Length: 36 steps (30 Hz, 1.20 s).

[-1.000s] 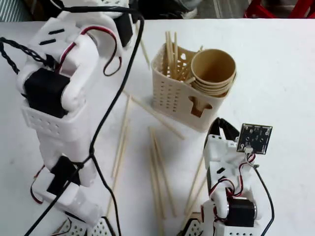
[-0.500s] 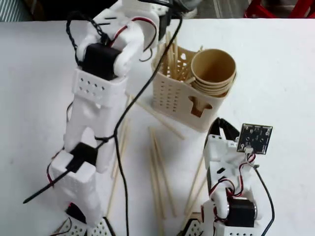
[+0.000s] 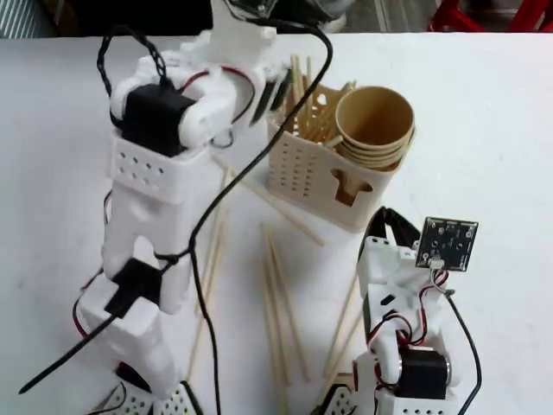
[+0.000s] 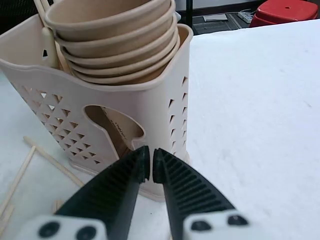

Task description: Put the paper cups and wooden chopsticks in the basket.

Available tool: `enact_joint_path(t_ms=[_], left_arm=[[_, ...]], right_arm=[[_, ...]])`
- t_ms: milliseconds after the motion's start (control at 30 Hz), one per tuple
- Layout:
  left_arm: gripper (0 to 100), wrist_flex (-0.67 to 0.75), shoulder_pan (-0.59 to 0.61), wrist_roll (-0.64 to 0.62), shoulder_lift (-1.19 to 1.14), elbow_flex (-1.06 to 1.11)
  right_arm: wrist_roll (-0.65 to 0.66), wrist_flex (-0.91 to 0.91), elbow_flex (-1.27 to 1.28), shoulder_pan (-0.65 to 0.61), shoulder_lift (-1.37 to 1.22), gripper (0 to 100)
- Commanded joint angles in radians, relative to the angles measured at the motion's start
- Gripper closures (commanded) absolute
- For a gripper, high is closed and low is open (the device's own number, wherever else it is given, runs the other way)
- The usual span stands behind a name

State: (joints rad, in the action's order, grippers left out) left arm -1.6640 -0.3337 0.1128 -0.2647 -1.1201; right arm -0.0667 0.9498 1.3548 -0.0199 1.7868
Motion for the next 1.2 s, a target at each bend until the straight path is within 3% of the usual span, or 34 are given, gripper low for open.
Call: enact_joint_path(t_ms=[0,167,567,933,1167], left_arm=[[88,-0.127,0.061,0.026,0.035,0.055],[83,-0.121,0.148,0.032,0.062,0.327],[80,-0.086,0.162,0.064,0.064,0.776],[80,0.265,0.177,0.075,0.064,1.243],[80,0.450,0.197,0.066,0.053,1.409]], right_arm=[[-0.006,-0.018,-0.008,0.005,0.007,97.2],[-0.006,-0.018,-0.008,0.007,0.007,97.2],[-0.006,-0.021,-0.008,0.008,0.007,97.2],[-0.006,-0.021,-0.012,0.008,0.007,97.2],[-0.006,-0.021,-0.012,0.008,0.007,97.2]])
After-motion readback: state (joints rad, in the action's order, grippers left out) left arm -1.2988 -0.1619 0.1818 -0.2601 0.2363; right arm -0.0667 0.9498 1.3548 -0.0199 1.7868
